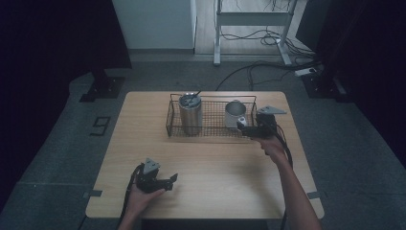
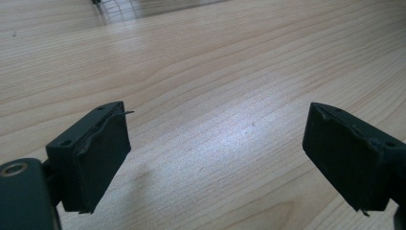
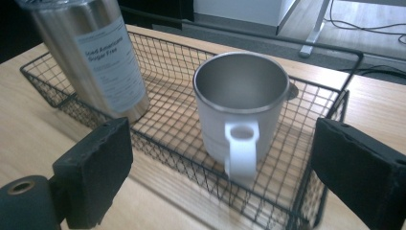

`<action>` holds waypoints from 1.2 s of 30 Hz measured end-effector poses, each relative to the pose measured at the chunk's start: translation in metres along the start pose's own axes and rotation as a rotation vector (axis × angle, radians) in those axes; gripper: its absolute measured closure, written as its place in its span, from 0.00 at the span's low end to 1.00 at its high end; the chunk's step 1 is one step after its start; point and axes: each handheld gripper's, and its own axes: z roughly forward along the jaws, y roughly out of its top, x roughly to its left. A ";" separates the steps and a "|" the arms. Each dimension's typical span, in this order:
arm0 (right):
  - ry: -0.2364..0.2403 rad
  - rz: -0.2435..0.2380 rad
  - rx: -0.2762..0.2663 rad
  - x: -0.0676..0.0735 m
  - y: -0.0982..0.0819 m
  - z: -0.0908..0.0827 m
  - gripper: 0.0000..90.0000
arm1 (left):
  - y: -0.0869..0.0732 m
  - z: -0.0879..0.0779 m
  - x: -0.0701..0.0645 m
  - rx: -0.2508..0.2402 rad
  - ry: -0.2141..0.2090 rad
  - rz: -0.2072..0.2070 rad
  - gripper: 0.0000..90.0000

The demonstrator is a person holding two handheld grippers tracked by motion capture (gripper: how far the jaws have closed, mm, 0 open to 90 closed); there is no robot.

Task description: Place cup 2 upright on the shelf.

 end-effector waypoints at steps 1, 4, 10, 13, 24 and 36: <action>-0.001 0.001 -0.004 0.000 -0.003 -0.003 0.09 | 0.000 0.000 0.000 0.000 0.000 0.001 0.10; -0.004 0.001 -0.010 0.000 -0.015 -0.011 0.10 | 0.001 0.000 -0.001 -0.003 -0.001 0.001 0.10; -0.006 -0.002 -0.012 0.004 -0.042 -0.025 0.13 | 0.000 0.000 0.000 0.000 0.001 -0.001 0.10; -0.002 0.006 -0.017 0.007 -0.055 -0.034 0.13 | 0.000 0.000 0.000 -0.003 0.003 -0.002 0.10; -0.006 0.021 0.026 0.016 -0.106 -0.055 0.14 | 0.000 0.001 -0.001 0.004 0.005 0.003 0.10; -0.014 0.020 0.077 0.022 -0.137 -0.054 0.14 | -0.001 0.004 -0.002 0.014 0.006 0.007 0.10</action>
